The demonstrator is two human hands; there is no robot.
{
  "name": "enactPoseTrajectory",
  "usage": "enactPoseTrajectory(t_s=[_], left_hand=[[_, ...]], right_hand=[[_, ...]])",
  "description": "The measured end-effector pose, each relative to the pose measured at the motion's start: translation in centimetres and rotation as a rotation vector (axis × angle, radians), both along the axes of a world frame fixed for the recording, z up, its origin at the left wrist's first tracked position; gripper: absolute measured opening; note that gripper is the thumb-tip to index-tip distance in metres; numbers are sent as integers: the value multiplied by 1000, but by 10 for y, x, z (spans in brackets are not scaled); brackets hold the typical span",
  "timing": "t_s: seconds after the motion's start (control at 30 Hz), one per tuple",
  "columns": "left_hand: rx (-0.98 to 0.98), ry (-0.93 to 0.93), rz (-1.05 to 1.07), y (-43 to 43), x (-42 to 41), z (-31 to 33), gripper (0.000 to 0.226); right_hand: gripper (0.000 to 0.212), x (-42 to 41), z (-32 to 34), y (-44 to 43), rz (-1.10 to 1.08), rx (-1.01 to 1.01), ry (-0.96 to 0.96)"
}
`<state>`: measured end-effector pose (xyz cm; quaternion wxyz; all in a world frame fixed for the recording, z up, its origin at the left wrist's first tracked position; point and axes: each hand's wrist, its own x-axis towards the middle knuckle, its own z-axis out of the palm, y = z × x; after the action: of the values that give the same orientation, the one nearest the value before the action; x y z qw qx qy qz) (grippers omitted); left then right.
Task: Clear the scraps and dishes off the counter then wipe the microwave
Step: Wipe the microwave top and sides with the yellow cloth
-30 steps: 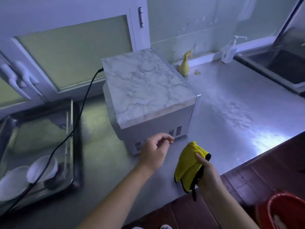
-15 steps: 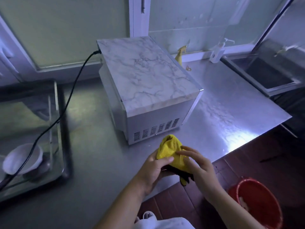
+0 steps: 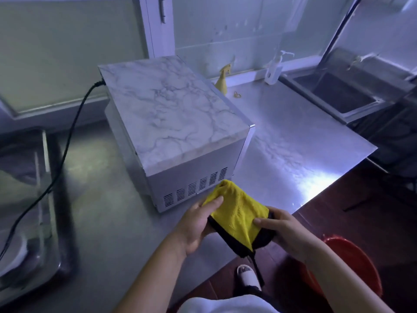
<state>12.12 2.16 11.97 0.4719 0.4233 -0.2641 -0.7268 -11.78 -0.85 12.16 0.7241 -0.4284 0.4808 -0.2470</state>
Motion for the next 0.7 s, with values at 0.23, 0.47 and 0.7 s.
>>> enactPoseTrajectory(t_s=[0.23, 0.47, 0.7], left_hand=[[4, -332, -30, -66, -66, -39, 14], [174, -357, -14, -158, -148, -70, 25], [321, -461, 23, -220, -216, -113, 25]], right_hand=[[29, -48, -21, -82, -256, 77, 44], [22, -126, -49, -199, -284, 25, 232], [32, -185, -89, -287, -178, 47, 420]])
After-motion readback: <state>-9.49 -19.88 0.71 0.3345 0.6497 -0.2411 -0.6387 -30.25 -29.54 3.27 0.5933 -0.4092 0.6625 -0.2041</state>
